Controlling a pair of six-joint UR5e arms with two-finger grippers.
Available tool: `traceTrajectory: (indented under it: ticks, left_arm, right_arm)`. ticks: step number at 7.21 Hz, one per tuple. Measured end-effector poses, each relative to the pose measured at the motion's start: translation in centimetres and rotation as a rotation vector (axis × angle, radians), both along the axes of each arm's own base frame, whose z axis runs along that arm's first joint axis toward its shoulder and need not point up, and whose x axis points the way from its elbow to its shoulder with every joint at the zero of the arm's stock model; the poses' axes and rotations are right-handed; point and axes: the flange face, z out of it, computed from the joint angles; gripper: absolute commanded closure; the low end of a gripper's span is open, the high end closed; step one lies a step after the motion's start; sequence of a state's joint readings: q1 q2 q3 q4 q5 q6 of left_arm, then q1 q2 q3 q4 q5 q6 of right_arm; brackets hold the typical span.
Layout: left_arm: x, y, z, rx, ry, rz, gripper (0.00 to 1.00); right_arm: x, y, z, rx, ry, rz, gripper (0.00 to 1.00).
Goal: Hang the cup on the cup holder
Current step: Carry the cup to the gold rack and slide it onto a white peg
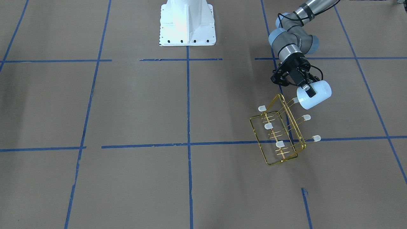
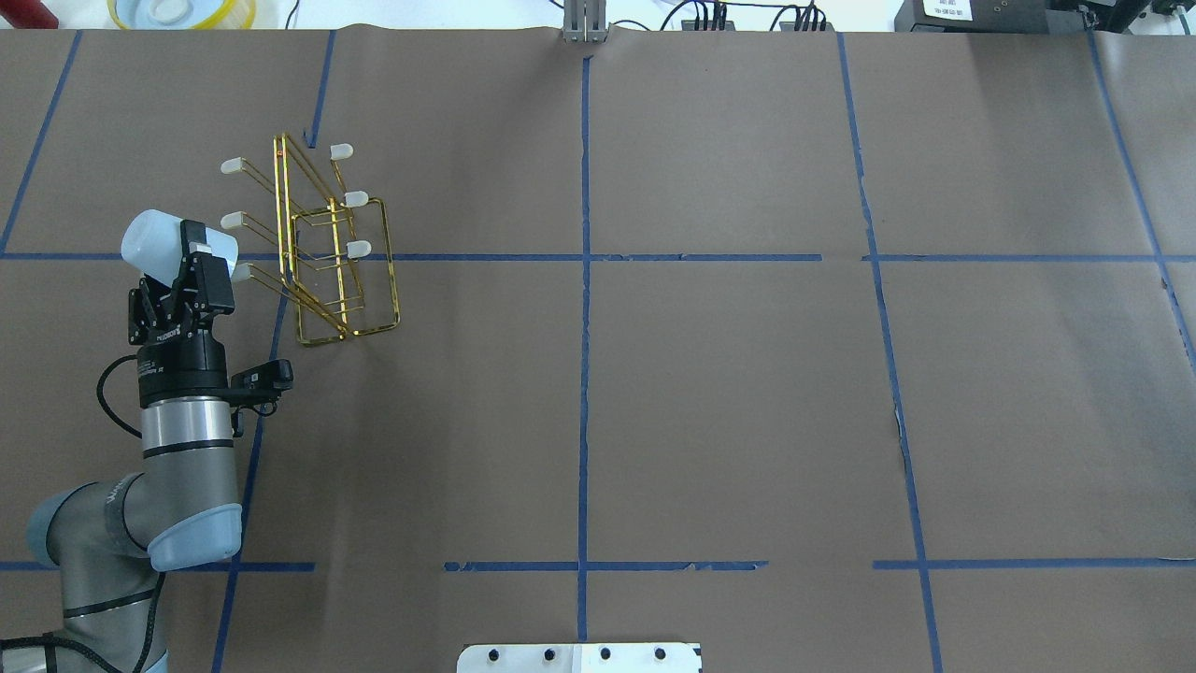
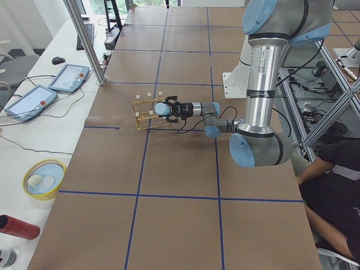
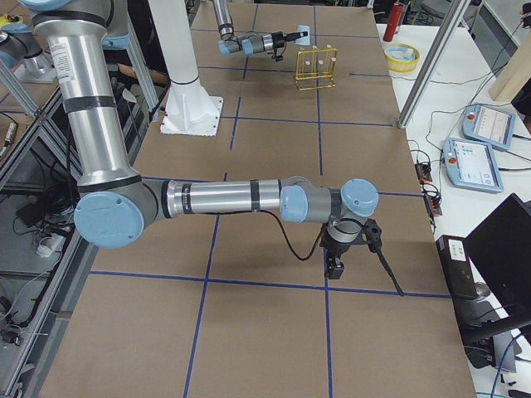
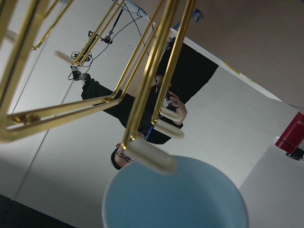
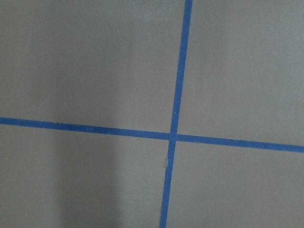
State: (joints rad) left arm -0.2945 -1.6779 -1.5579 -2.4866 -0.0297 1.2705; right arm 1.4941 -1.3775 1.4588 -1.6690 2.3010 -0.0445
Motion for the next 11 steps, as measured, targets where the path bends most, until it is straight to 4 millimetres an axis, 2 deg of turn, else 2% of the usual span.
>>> traceTrajectory:
  ticks: [4, 11]
  left_arm:
    - [2.4, -0.3, 0.1, -0.002, -0.006, 0.007, 1.0]
    - [4.2, -0.4, 0.6, -0.007, -0.016, 0.019, 1.0]
  right_arm:
    - [0.0, 0.0, 0.0, 0.0, 0.0, 0.0, 0.0]
    - [0.0, 0.0, 0.0, 0.0, 0.0, 0.0, 0.0]
